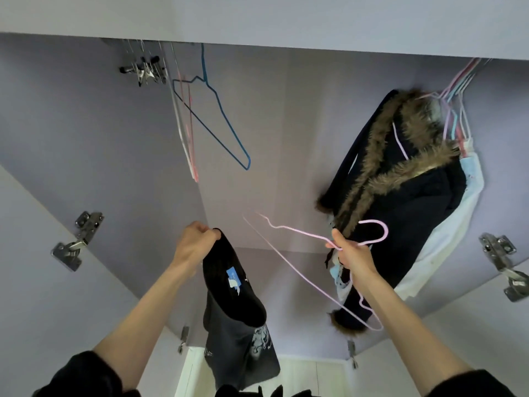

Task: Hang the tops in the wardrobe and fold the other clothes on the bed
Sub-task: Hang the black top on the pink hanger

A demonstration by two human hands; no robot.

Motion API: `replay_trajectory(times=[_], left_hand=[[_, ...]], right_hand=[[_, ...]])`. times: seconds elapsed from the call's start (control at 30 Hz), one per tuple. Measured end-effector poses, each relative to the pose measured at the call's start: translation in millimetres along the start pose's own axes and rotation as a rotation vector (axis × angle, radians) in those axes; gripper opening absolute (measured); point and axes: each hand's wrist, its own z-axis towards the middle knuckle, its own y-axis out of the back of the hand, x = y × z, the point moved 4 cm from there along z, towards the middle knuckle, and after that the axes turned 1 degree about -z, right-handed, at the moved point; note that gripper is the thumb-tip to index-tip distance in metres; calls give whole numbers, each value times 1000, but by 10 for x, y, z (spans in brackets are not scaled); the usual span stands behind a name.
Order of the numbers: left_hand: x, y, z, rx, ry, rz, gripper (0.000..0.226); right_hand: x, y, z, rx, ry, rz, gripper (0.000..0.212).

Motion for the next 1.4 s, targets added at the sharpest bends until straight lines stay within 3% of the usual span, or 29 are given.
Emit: replay_trajectory(times=[0.2, 0.5, 0.6, 0.77, 0.9, 1.07, 1.2, 1.3, 1.4], left_hand=[[-40, 65, 85, -65, -10, 33, 13], [-261, -106, -125, -112, -228, 417, 11], [-394, -241, -268, -79, -305, 510, 6], [-646, -477, -494, 22, -418, 455, 10], [-756, -409, -553, 81, -560, 458, 3], [-900, -316, -650, 2, -991, 727, 28], [-1020, -320, -684, 104, -1033, 646, 26], [-1056, -287, -691, 69, -1017, 580, 23], [-1049, -242, -659, 34, -979, 526, 20]], right_hand=[[154, 141, -15, 32, 103, -81, 36], [347, -106, -209, 151, 322, -248, 43], [444, -263, -319, 217, 396, -324, 42], [561, -645, -601, 337, 507, -390, 40], [619, -624, -661, 289, 495, -189, 35], [786, -549, -689, 263, 512, -57, 35], [885, -495, -705, 247, 511, 1, 34], [951, -491, -734, 296, 568, -10, 20], [974, -375, -728, 72, 807, -154, 7]])
